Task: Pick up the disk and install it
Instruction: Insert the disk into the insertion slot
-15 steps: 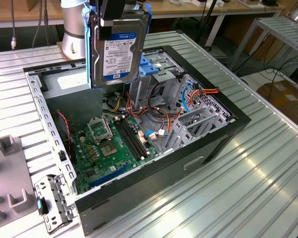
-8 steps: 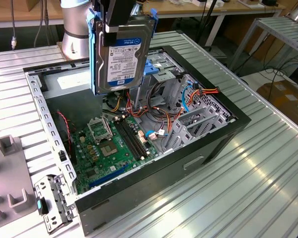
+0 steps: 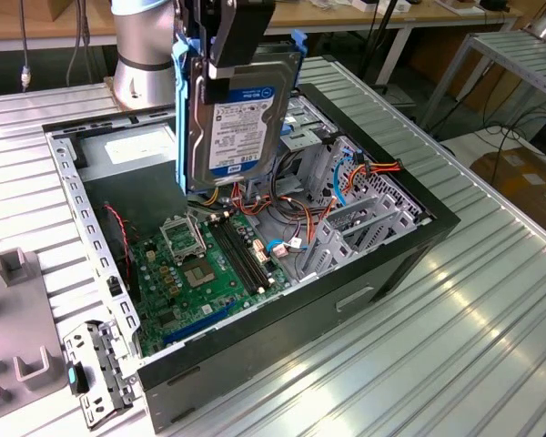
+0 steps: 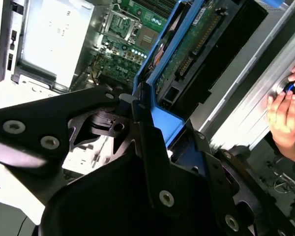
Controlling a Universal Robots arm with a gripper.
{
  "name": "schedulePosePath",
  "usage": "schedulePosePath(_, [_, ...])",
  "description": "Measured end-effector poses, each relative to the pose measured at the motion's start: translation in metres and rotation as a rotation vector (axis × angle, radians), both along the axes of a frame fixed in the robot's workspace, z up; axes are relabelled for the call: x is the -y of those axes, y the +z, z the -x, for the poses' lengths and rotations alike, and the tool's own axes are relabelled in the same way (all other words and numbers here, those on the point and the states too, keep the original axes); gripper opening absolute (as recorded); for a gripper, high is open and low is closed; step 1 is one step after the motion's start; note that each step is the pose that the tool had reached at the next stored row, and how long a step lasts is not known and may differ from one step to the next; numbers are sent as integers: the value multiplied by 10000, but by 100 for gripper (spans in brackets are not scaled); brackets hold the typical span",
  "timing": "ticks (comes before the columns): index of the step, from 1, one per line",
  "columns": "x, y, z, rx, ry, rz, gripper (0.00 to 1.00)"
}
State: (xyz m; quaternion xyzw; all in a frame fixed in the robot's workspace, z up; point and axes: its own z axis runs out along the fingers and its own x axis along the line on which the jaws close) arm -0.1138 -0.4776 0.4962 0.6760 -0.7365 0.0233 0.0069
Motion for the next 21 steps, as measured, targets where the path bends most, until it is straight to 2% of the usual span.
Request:
schedulePosePath(3, [67,-8,-24,0,-1,60,37])
schedulePosePath(5, [83,-15,-65,-1,0,98,37])
schedulePosePath(10, [88,-32,-181,0,0,136,37])
schedulePosePath(21, [90,-60,-437,0,27,151,37])
